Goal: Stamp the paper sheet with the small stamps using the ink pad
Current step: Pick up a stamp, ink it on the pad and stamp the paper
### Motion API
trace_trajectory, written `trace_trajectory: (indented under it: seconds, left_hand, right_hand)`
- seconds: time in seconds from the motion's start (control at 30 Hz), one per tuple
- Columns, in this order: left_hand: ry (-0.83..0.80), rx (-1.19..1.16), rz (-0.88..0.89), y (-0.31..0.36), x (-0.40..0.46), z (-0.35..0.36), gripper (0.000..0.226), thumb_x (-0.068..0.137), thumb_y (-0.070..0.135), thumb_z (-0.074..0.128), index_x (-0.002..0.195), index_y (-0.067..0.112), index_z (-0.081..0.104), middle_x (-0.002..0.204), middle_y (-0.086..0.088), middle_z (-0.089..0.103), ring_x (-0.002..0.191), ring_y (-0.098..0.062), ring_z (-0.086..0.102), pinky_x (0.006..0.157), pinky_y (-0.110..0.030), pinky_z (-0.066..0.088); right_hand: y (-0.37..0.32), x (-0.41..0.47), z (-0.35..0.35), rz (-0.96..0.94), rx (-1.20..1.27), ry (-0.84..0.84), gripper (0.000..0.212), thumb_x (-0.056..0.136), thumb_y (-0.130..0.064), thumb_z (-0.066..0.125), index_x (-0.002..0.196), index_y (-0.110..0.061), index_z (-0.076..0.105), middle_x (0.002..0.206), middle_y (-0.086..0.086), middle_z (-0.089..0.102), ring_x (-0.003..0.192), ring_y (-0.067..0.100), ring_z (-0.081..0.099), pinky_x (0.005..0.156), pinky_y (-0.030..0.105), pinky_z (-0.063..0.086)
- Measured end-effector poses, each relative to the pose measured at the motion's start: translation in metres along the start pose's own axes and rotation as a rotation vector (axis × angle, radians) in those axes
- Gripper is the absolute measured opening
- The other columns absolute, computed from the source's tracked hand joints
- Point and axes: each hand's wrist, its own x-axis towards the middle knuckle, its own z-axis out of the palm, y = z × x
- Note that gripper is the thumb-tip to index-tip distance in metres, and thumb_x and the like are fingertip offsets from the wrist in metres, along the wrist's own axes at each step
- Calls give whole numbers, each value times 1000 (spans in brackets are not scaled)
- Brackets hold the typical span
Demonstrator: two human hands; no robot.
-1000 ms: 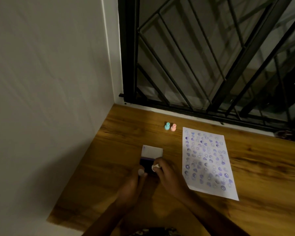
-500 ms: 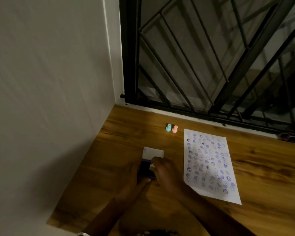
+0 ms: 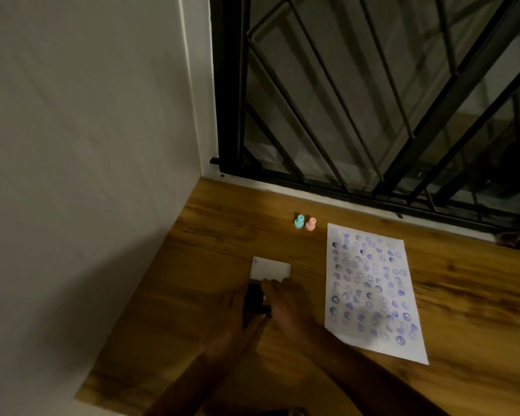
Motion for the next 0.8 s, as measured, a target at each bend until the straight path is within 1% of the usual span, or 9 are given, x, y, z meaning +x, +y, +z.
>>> trace_trajectory:
  seconds: [0.1,0.17,0.27,0.3,0.37,0.43,0.53,0.73,0.8]
  left_hand:
    - [49,-10,18,5,-2,-5,73,86,71,41,141,23,43,138,-1,54,121,-19,52,102,-34,39]
    - [-3,-21,7,6,1,-4,85,81,80,30,140,21,43,137,-5,54,121,-21,52,103,-35,38]
    - [-245,-167,-183,8,18,-11,166,22,103,-14,139,-3,37,141,-34,42,130,-37,44,111,-41,28]
    - [-242,-97,-133,11,19,-14,163,27,101,-19,137,-4,40,137,-36,46,125,-39,50,108,-43,35]
    - [-59,97,25,11,8,-17,105,76,87,8,127,9,56,117,-22,66,103,-33,66,89,-43,52]
    - [-13,47,51,12,-4,-19,75,88,72,30,123,13,60,113,-11,69,97,-27,68,85,-40,54]
    - [-3,32,25,9,-3,-14,78,85,76,30,133,18,52,128,-8,62,112,-27,61,97,-43,49]
    - [10,7,5,9,-5,-11,79,85,74,34,146,25,33,150,-2,40,136,-21,39,116,-41,26]
    - [30,-34,15,7,-7,-11,75,87,72,37,146,27,32,149,-1,40,135,-20,40,115,-42,28]
  right_hand:
    - [2,0,5,25,94,-30,39,81,-17,71,116,-5,60,100,18,69,88,34,65,77,38,52]
    - [2,3,9,57,107,-69,32,91,-14,54,122,-7,52,114,20,61,104,37,57,89,43,45]
    - [3,3,8,78,130,-104,34,96,-17,46,129,-8,47,124,20,56,115,36,51,98,43,39]
    - [3,1,9,63,137,-110,38,97,-21,46,133,-8,44,128,19,55,118,35,50,101,43,37]
    - [4,-1,10,13,97,-96,46,95,-23,51,135,-5,43,128,21,57,117,37,52,101,45,39]
    - [5,0,7,-6,42,-85,49,92,-23,56,135,-2,43,124,23,59,113,39,55,98,45,43]
    - [2,-1,-2,12,25,-140,52,96,-26,50,141,-5,33,133,22,51,121,35,47,103,42,37]
    - [4,-22,-26,108,146,20,41,87,-23,60,124,-10,47,123,14,59,112,29,53,93,37,44]
    - [14,-39,-27,207,175,80,29,91,-23,56,119,-16,49,117,8,62,106,23,57,89,34,47]
